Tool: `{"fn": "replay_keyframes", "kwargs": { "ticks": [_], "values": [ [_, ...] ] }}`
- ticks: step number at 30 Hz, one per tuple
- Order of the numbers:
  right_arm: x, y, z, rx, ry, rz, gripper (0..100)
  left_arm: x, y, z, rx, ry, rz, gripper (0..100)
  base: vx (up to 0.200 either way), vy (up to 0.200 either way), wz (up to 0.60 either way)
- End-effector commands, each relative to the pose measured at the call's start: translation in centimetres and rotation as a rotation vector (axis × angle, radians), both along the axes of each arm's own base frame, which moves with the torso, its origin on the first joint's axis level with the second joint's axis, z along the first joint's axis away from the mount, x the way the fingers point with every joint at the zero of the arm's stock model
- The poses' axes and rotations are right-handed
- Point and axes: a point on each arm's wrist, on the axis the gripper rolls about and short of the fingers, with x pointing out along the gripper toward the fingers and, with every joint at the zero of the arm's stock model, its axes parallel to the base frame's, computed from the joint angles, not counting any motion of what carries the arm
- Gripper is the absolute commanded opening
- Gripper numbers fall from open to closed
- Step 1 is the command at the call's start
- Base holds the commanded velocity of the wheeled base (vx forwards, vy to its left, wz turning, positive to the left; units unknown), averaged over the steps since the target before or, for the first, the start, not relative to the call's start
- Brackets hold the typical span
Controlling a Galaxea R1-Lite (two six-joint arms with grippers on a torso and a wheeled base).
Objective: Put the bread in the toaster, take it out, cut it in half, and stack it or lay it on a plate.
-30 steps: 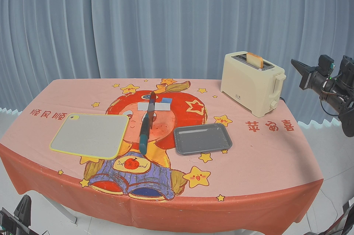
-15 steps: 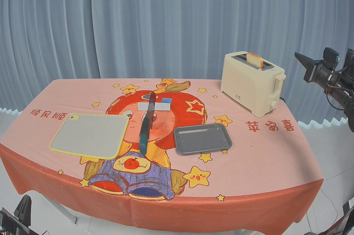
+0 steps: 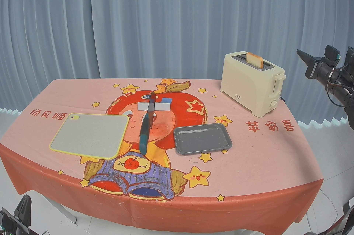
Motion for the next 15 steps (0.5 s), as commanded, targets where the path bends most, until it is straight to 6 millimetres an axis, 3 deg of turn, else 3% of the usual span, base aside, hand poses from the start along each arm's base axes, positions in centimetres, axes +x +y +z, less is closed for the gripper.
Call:
{"fn": "replay_keyframes", "kwargs": {
  "ticks": [1,15],
  "values": [
    [0.7,-0.2,-0.6,-0.002,0.018,-0.006,0,0.1,0.0,-0.5,0.000,0.017,0.001,0,0.000,0.000,0.00],
    [2.0,-0.6,-2.2,-0.011,0.058,-0.014,0,0.1,0.0,-0.5,0.000,0.017,0.001,0,0.000,0.000,0.00]
  ]
}}
